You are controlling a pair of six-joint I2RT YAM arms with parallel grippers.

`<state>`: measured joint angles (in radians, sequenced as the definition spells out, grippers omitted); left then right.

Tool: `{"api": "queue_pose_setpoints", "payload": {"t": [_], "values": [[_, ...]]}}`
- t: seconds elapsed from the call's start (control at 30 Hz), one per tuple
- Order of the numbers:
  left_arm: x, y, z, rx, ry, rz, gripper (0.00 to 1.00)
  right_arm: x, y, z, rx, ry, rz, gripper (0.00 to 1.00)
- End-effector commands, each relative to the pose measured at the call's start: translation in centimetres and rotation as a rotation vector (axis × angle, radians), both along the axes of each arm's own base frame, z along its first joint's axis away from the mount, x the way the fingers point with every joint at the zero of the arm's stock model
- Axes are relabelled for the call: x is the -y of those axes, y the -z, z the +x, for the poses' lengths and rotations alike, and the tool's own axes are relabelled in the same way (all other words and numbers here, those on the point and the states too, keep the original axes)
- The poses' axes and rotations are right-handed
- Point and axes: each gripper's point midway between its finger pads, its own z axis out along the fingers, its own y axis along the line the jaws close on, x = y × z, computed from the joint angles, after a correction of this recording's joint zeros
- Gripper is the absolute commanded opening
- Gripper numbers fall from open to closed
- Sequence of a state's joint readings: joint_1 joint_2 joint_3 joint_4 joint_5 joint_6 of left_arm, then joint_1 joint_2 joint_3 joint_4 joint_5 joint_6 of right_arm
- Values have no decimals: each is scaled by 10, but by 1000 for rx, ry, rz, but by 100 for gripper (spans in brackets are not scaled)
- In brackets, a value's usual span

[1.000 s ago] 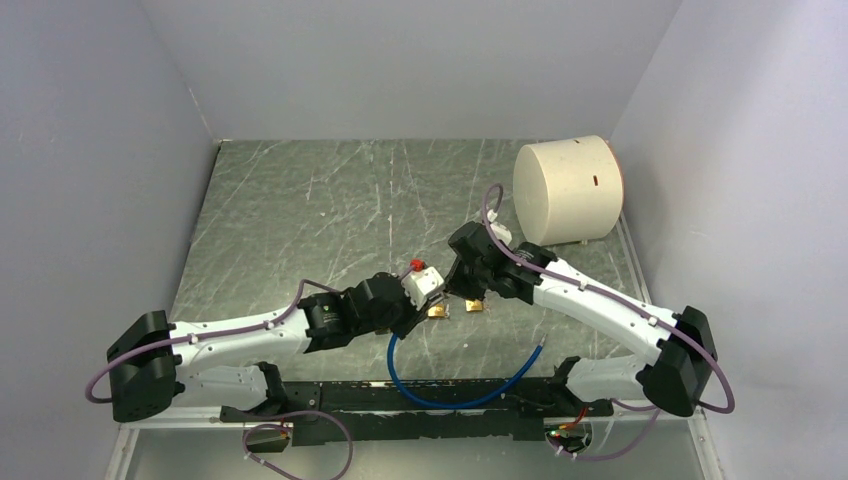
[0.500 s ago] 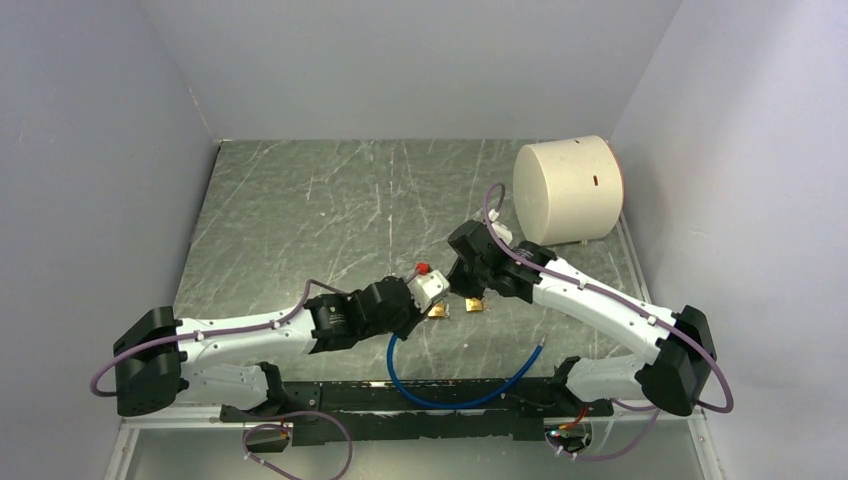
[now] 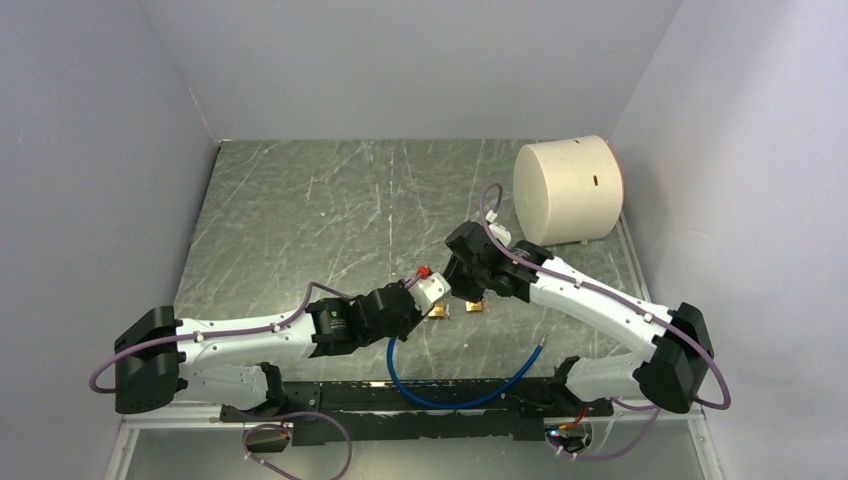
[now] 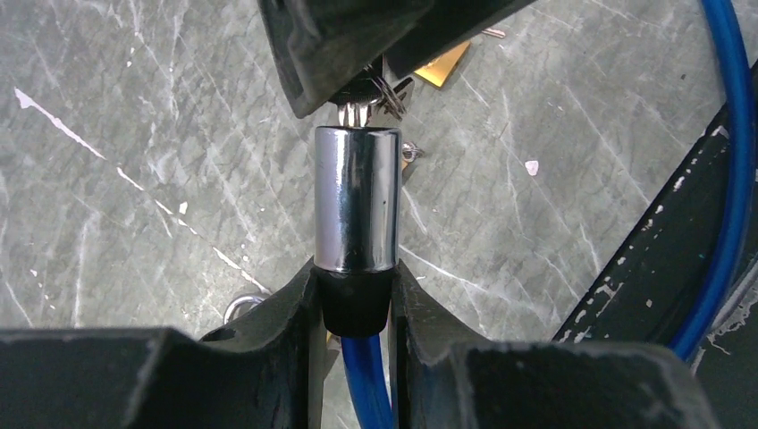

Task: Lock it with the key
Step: Adjust the key in the lock.

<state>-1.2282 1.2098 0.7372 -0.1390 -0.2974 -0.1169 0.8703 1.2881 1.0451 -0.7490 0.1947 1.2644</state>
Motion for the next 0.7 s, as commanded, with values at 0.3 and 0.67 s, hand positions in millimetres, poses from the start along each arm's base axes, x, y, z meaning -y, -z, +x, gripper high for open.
{"api": "queue_pose_setpoints", "payload": {"t": [0.3, 0.67], "values": [[5, -15, 4, 26, -41, -75, 3, 59, -9, 3, 80, 100, -66, 70], [8, -16, 1, 18, -22, -94, 2, 109, 6, 1, 67, 205, -54, 84]]}}
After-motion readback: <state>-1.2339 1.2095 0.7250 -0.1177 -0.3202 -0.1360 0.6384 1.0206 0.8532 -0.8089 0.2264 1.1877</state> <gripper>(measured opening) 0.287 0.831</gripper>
